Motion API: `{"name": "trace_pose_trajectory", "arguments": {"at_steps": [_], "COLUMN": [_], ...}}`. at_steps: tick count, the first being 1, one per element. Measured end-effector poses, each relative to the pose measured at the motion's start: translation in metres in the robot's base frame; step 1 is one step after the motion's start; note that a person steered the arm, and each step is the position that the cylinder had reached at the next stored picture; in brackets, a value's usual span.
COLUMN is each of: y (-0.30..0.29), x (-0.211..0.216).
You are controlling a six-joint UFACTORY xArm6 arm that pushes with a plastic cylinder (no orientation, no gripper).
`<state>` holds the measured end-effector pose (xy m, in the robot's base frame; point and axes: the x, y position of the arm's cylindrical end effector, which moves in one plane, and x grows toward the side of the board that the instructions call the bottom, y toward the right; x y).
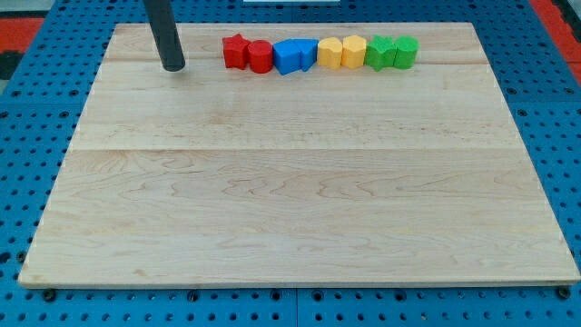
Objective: Move your arm towards the red circle
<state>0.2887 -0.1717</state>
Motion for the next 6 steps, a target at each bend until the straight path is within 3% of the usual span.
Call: {"name": "trace_pose_trajectory", "arguments": {"at_steps": [1, 3, 4, 5, 6], "y": [0.0, 0.001, 0.001, 0.012, 0.059], "x": [0.0, -0.064, -0.064, -0.069, -0.078]}}
